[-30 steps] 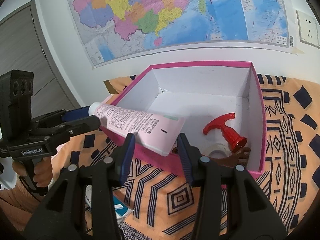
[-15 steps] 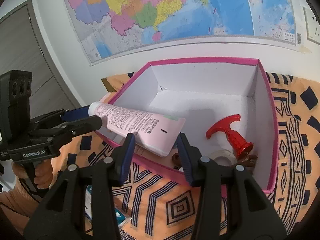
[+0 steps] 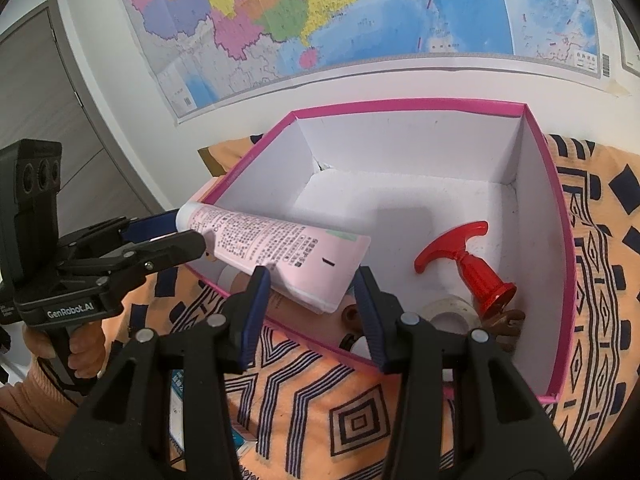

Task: Organize rigid objects
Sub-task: 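Lower the pink tube into the magenta box and open the right gripper, then move the right gripper to the white-and-teal medicine box and grasp it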

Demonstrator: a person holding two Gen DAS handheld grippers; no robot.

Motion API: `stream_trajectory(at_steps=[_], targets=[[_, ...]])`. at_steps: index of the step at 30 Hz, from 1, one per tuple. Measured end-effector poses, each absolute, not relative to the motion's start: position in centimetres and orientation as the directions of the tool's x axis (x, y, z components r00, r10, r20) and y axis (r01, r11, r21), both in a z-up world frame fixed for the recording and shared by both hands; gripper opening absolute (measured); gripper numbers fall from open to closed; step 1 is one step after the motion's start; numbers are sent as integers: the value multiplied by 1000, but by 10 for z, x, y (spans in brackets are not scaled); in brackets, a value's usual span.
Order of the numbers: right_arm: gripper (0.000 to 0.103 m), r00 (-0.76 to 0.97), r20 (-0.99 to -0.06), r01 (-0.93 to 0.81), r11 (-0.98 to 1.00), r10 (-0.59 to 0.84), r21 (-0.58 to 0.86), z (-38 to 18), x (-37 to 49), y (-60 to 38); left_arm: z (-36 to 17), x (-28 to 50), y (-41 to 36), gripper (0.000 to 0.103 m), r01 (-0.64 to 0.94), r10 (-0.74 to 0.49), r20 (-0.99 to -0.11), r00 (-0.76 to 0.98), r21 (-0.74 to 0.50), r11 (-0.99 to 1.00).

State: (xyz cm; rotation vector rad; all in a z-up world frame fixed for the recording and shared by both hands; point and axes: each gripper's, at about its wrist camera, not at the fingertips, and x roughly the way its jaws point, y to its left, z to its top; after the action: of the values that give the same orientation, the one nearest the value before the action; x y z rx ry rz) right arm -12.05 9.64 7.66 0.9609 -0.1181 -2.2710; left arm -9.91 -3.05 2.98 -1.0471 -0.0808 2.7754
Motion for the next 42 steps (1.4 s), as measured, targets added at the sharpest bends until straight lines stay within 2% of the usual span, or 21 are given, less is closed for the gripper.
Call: stream_trajectory(at_steps=[25,36,42], targets=[[47,-477,-677,551,-791,-560,266,69,-133,79,26,-98,-39,58,-89,111,-656,-747,-67,-994],[47,-479,-581,614,-724,-658,314,88,-83,106,30,-41,-43,60,-179,211,-618,-757,-114,-977],[47,-405,-554,656,-653,-727,378,83,-49,122,4,-14,-42,60,-184,234,-674,-701,-146,-972]])
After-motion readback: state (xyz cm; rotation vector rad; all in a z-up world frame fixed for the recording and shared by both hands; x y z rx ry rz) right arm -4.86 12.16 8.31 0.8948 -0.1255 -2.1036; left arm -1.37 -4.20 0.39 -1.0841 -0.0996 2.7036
